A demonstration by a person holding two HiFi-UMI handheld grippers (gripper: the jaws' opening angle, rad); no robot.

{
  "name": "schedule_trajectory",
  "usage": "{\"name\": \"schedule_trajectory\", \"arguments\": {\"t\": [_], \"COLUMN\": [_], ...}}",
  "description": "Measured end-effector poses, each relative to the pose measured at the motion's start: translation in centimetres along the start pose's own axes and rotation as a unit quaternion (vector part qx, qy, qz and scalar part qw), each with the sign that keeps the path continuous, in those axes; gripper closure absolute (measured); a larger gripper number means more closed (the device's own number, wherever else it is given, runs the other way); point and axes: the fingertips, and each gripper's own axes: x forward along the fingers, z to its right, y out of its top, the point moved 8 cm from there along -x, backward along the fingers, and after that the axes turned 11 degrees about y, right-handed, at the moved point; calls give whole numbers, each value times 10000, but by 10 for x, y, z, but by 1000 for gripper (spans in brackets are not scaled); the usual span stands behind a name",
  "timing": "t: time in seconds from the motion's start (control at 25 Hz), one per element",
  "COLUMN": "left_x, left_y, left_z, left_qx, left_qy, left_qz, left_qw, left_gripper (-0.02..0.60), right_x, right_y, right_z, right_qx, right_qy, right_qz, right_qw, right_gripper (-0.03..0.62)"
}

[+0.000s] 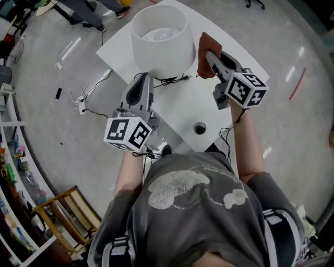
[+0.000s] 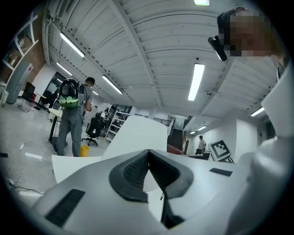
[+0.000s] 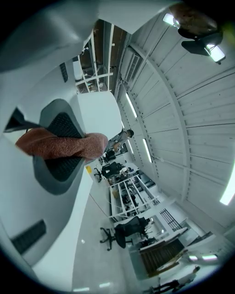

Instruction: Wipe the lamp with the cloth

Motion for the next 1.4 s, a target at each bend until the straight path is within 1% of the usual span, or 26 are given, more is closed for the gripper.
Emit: {"name": "schedule_trajectory", "arguments": {"t": [0.12, 0.28, 0.48, 0.6, 0.76, 0.92, 1.04, 1.2, 1.4], "left_x": [-22, -70, -73, -81, -96, -101, -101, -107, -118], "left_y": [5, 9, 20, 18, 10, 5, 6, 9, 13], "left_z": [-9, -15, -14, -14, -13, -8, -3, 13, 32], "left_qx": [-7, -6, -28, -84, -129, -138, -165, -88, -116], "left_qy": [-247, -662, -1032, -1182, -1273, -1286, -1237, -1178, -1127], "left_qz": [-53, -137, -189, -238, -339, -358, -322, -252, -209], "left_qw": [9997, 9977, 9945, 9927, 9912, 9910, 9917, 9927, 9933], "left_gripper": [574, 574, 574, 574, 574, 574, 574, 574, 574], "right_x": [-12, -42, -55, -64, -76, -84, -86, -94, -114], "right_y": [-10, -34, -36, -49, -64, -70, -70, -65, -64], "right_z": [-35, -91, -118, -135, -155, -159, -159, -159, -164], "right_qx": [-60, -98, -107, -97, -112, -97, -110, -98, -105], "right_qy": [-136, -422, -648, -761, -783, -756, -654, -505, -353], "right_qz": [84, 270, 365, 310, 205, 131, 83, 144, 70], "right_qw": [9999, 9987, 9972, 9966, 9967, 9970, 9978, 9986, 9993], "right_gripper": [503, 503, 503, 503, 503, 503, 503, 503, 503]}}
